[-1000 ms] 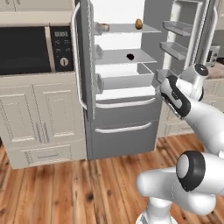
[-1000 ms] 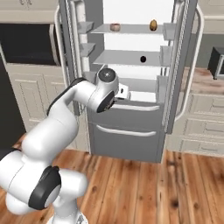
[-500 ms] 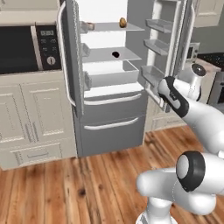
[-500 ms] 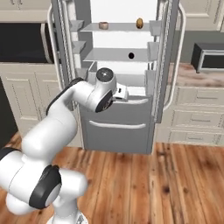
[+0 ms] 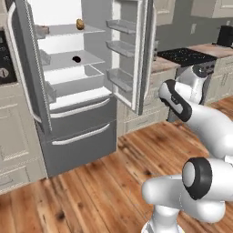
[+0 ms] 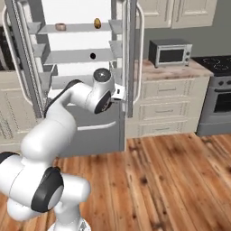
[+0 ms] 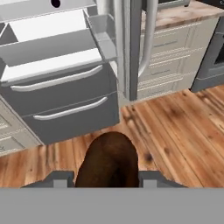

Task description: Gather the eggplant and sweet potato from the fridge and place them on a tray on the dining counter. Then gather the steak and chicken drumstick from the fridge and place them on the other tray.

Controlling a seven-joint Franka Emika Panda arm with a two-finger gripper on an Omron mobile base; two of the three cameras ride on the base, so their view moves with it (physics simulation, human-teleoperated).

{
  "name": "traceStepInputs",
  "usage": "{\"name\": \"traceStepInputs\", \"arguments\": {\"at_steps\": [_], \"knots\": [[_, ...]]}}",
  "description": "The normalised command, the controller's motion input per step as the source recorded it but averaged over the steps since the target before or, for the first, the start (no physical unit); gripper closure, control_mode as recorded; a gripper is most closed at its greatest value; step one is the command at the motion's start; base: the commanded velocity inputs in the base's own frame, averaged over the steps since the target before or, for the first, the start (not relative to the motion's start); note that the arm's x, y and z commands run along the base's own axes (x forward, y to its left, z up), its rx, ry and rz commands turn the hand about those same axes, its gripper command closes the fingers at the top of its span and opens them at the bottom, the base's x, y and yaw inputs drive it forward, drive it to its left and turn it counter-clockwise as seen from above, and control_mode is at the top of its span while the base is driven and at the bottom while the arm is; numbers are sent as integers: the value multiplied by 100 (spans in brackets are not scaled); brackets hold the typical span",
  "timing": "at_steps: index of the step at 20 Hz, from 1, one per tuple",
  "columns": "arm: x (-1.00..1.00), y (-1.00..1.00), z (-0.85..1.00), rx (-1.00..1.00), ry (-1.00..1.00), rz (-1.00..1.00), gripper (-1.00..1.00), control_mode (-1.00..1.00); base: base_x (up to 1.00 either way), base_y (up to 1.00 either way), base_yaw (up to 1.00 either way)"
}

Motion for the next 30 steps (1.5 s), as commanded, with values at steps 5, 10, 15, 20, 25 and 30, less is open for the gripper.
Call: {"name": "traceStepInputs", "arguments": {"at_steps": [5, 10, 15, 20, 25, 30], "knots": [[0, 0, 0, 0, 0, 0, 100, 100, -25, 4, -52], [0, 0, 0, 0, 0, 0, 100, 100, -24, 1, -53], [0, 0, 0, 0, 0, 0, 100, 100, -23, 0, -56], [0, 0, 0, 0, 0, 0, 100, 100, -9, 0, -63], [0, 0, 0, 0, 0, 0, 100, 100, -5, 0, -73], [0, 0, 0, 0, 0, 0, 100, 100, 0, 2, -74]]}}
